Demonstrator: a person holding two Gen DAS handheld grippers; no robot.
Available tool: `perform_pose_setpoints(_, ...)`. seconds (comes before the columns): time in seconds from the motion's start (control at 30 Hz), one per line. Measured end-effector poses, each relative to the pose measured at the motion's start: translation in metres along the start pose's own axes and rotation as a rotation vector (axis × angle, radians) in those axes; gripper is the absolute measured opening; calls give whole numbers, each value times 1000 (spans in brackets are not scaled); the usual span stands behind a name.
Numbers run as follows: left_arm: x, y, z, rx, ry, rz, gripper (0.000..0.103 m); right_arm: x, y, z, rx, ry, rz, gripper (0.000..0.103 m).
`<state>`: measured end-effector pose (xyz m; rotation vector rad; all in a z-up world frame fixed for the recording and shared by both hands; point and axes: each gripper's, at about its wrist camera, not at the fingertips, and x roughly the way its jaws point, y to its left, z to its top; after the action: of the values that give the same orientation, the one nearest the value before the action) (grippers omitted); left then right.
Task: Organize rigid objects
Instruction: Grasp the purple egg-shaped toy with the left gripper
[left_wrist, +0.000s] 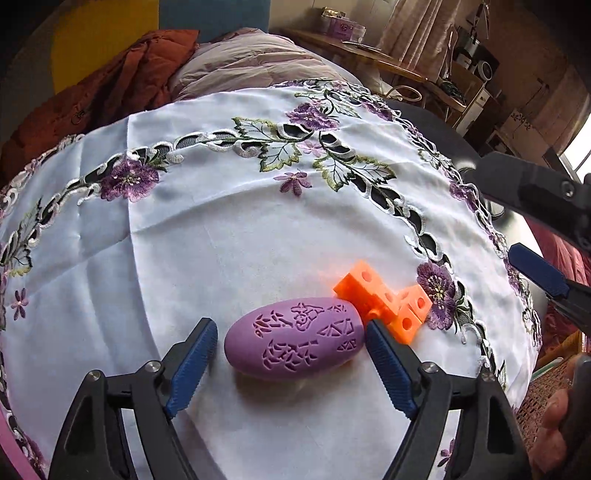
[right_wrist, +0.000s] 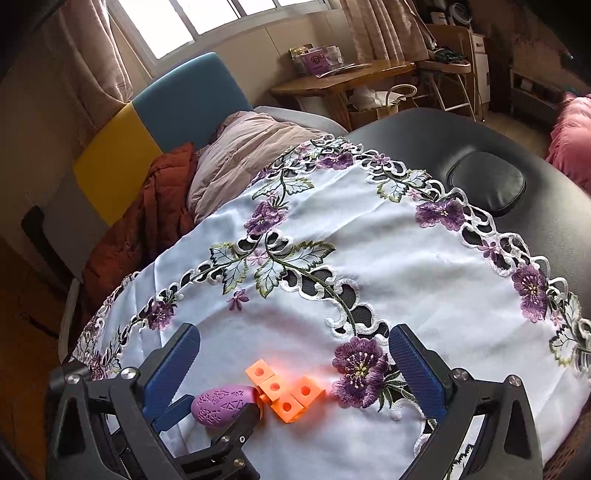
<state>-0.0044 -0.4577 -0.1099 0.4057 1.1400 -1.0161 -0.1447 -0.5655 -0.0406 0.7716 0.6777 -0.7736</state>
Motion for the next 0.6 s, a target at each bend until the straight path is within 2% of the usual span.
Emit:
perform_pose_setpoints(0.07, -8, 6, -5, -2, -30, -10, 62, 2, 0, 0, -2, 10, 3, 103)
perform_pose_setpoints(0.1, -12, 8, -8, 0, -34, -16, 45, 3, 0, -1, -2, 14, 3, 103)
perform_pose_setpoints(0.17, -20, 14, -17, 13, -40, 8, 32, 5, 1, -1, -9, 25, -1, 103)
perform_pose_setpoints(0.4, -47, 43, -50, -16, -61, 20, 31, 13, 2, -5, -21, 66, -21, 103)
perform_pose_setpoints(0.53, -58, 51, -47, -33, -72, 7, 33, 16, 2, -6, -23, 79, -29, 103)
perform_pose_setpoints(0.6, -61, 52, -40, -52, -72, -20, 39, 15, 2, -6, -24, 73, -31, 103)
